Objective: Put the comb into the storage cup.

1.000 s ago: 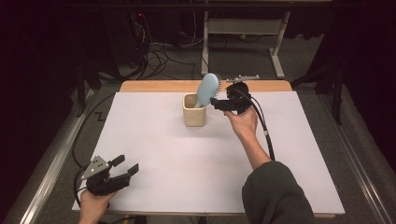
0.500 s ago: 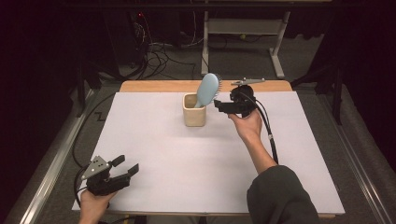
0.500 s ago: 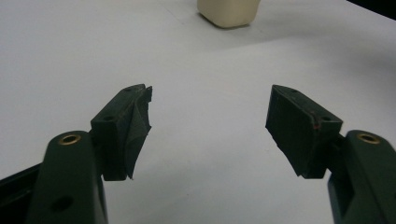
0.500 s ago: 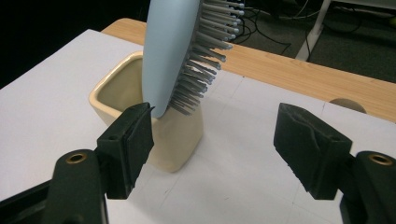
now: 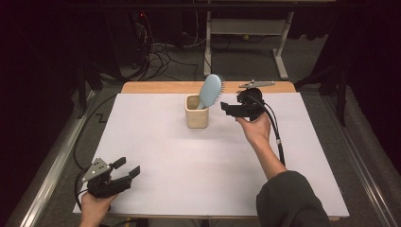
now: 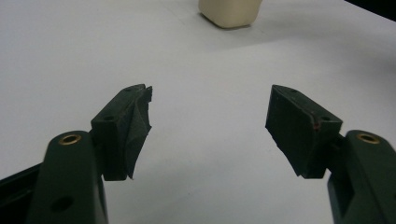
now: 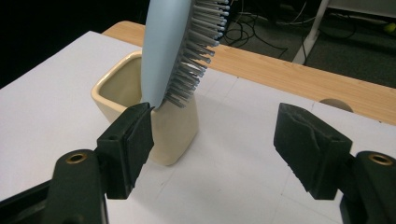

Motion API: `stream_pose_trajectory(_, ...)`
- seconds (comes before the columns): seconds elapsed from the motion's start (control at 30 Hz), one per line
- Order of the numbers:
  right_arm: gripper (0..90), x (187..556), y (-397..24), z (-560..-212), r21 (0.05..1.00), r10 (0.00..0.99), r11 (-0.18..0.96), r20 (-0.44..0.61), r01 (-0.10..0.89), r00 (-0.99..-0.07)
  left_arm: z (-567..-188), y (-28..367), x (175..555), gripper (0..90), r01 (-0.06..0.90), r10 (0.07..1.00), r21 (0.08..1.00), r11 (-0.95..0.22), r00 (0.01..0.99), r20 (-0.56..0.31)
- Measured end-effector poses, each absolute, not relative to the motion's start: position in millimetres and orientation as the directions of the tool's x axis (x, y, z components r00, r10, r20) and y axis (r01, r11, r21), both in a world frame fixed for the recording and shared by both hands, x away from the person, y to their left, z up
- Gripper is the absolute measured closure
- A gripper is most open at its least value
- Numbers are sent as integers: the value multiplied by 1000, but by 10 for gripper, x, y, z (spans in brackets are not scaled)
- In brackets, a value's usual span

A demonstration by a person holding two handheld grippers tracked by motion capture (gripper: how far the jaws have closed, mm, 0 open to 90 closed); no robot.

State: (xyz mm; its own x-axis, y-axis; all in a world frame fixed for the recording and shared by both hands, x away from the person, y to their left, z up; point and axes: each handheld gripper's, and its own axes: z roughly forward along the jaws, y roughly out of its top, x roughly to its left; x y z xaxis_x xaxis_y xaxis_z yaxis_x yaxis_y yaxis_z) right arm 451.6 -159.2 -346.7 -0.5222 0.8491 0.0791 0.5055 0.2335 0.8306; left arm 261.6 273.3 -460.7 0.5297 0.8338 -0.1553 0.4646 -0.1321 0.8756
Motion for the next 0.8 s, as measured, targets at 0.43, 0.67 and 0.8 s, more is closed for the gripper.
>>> stream_pose_trajectory(0.43, 304, 4428, -1701, -3461, 838, 847, 224, 85, 497, -525, -4607, 2731, 2613, 313, 464, 834, 875, -134, 530, -154)
stream_pose_trajectory(0.67, 303, 4380, -1744, -3442, 846, 846, 219, 83, 487, -526, -4608, 2731, 2613, 313, 465, 834, 875, -133, 529, -154)
stream_pose_trajectory(0.8, 303, 4354, -1770, -3444, 847, 846, 215, 87, 486, -526, -4609, 2728, 2613, 313, 465, 834, 875, -134, 529, -154)
